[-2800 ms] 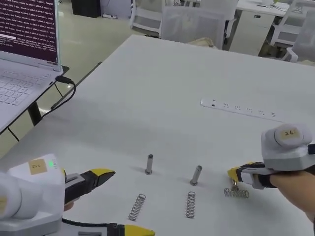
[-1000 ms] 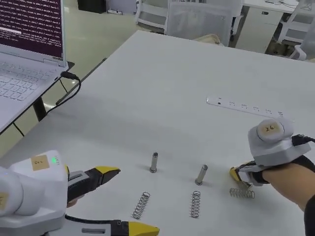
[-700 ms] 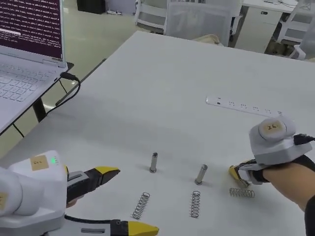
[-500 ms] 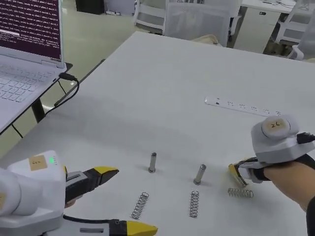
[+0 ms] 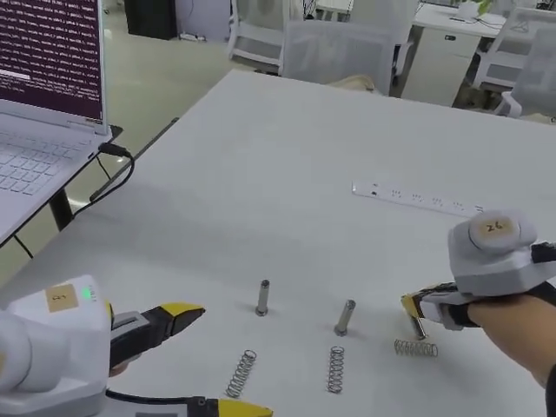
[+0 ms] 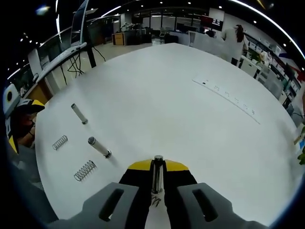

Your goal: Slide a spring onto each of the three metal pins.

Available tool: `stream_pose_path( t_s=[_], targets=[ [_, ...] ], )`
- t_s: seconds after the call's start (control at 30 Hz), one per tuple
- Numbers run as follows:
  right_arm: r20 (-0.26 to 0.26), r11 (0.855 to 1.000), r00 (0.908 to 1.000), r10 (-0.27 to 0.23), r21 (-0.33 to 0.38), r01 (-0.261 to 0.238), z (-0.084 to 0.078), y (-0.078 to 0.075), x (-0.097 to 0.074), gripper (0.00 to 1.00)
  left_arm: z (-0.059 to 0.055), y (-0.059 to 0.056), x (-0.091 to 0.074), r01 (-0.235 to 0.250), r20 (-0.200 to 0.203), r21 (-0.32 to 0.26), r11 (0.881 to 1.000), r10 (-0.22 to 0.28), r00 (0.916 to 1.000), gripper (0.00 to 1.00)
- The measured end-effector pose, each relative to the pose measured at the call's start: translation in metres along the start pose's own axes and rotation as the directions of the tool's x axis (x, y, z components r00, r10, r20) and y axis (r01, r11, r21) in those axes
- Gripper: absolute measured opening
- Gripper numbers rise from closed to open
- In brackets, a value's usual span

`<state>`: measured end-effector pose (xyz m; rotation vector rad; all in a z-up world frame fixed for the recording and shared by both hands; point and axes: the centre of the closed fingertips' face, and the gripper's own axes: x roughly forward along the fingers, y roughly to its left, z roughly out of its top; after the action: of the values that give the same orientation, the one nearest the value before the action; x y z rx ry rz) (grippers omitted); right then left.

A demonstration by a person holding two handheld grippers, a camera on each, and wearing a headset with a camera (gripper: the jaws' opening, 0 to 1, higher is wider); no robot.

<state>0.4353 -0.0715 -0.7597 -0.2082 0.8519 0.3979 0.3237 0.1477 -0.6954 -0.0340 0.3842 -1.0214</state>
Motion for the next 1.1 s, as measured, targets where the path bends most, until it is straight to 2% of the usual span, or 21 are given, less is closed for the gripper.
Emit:
stream_pose_path(
  t_s=[0.57, 1.1],
  targets=[
    [0.059, 1.000, 0.9982, -0.006, 0.020, 0.005, -0.005, 0.002, -0.018, 0.05, 0.007, -0.004, -0.003, 0.003, 0.004, 0.029, 1.000, -0.003, 1.0000, 0.79],
    [0.116, 1.000, 0.9932, -0.006, 0.029, 0.003, -0.013, 0.006, -0.028, 0.05, 0.011, -0.006, -0.005, 0.000, 0.005, 0.040, 0.999, 0.000, 1.0000, 0.79]
  ],
)
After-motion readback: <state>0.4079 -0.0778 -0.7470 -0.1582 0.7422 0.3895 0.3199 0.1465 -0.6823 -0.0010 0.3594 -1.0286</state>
